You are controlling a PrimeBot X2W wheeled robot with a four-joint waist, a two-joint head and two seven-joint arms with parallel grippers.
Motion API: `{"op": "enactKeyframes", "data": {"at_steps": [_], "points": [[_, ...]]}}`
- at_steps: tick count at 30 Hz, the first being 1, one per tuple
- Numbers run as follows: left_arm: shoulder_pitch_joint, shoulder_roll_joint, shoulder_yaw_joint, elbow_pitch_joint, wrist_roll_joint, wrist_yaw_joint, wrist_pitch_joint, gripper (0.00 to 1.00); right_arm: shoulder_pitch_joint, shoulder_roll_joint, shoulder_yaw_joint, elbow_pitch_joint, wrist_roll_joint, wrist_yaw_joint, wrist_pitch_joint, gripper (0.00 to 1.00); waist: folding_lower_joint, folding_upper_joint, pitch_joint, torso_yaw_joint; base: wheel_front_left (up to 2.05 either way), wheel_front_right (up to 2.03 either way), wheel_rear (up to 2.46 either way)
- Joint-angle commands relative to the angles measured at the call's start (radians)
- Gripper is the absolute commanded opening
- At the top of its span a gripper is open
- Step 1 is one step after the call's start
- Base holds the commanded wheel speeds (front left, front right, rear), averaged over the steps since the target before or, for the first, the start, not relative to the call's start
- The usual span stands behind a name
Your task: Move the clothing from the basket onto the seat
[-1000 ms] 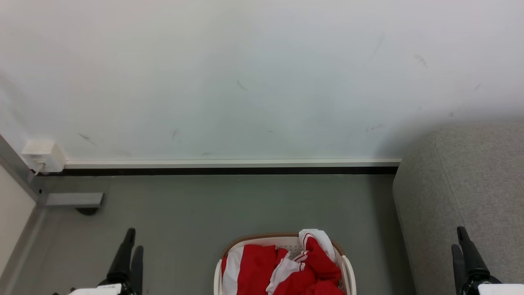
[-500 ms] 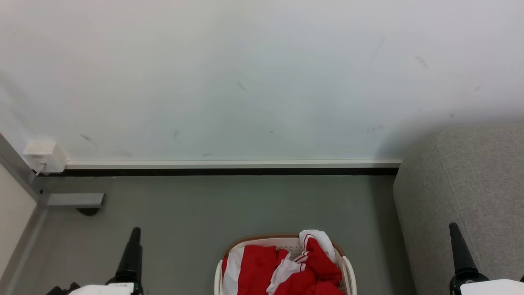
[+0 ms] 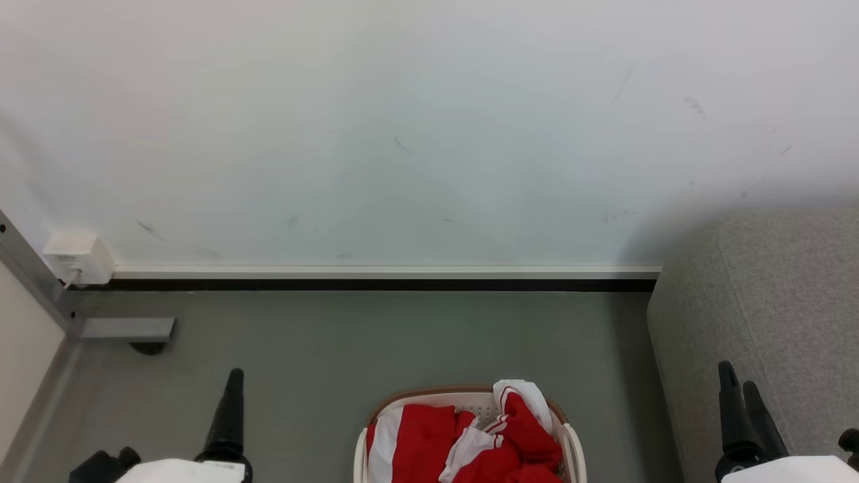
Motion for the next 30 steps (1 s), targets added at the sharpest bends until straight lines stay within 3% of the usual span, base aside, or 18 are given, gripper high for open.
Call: {"op": "enactKeyframes", "data": {"at_steps": [1, 11, 30], "points": [[-0.001, 0.008, 0.001, -0.014, 0.052, 0.005, -0.014, 1.00, -0.002, -0.011, 0.003, -0.018, -0.055, -0.001, -0.015, 1.00, 0.0000, 0.0000, -0.001, 0.000, 0.00, 0.00, 0.00], [0.001, 0.009, -0.004, -0.038, 0.281, 0.014, -0.047, 1.00, -0.001, -0.012, 0.021, -0.013, -0.239, -0.001, -0.048, 1.00, 0.0000, 0.0000, -0.003, 0.003, 0.00, 0.00, 0.00], [0.014, 0.011, -0.030, -0.045, 0.600, 0.017, -0.101, 1.00, -0.020, -0.018, 0.063, 0.035, -0.512, -0.001, -0.102, 1.00, 0.0000, 0.0000, -0.008, 0.006, 0.00, 0.00, 0.00]]}}
